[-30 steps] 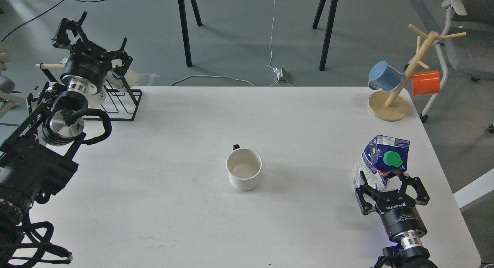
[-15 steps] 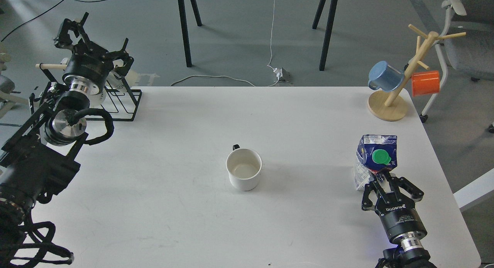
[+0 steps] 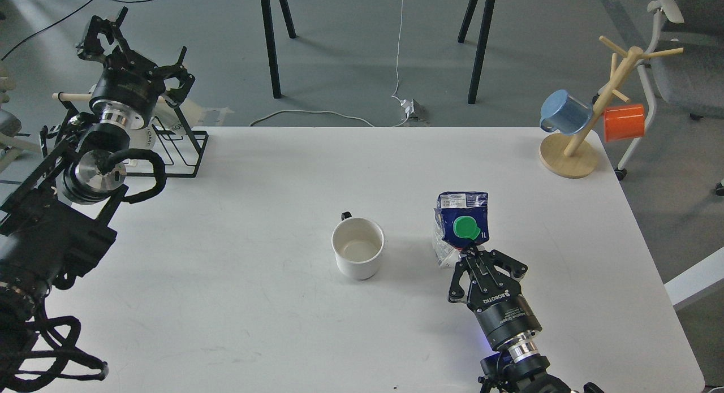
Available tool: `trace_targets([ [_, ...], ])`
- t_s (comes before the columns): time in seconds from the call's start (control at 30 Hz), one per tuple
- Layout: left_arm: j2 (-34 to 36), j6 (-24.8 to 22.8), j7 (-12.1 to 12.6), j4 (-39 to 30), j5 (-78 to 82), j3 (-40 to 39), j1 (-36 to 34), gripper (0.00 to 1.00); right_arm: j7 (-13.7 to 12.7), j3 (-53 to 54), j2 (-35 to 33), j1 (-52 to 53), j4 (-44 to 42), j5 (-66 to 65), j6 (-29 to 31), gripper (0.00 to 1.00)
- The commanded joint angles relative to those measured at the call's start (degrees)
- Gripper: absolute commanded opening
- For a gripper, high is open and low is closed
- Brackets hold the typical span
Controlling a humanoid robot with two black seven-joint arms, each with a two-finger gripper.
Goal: Place cup and milk with both arms
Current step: 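Carry the milk carton with the right gripper beside the white mug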
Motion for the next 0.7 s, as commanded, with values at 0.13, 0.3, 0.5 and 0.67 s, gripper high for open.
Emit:
trace_targets([
  [0.13,-0.4,0.1,-0.2,0.1,-0.1,0.0,-0.4,1.00,0.1,-4.9,1.4,2.5,-1.6,-0.2,0.0,0.05],
  [0.3,0.0,0.0,-0.2,0.1,0.0,0.1,-0.2,1.00,0.3,-5.8,1.4,2.8,-3.5,0.1,0.0,0.05],
  [0.5,-0.5,0.0,-0.2,0.2,0.0,0.1,-0.2,1.00,0.3,-6.1,1.4,6.4,-7.7,0.4,0.0,0.05],
  [0.67,-0.4,-0.1,-0.1,0.2,0.0,0.1,-0.4,1.00,0.4,-6.0,1.4,7.1,-7.7,0.4,0.0,0.16],
])
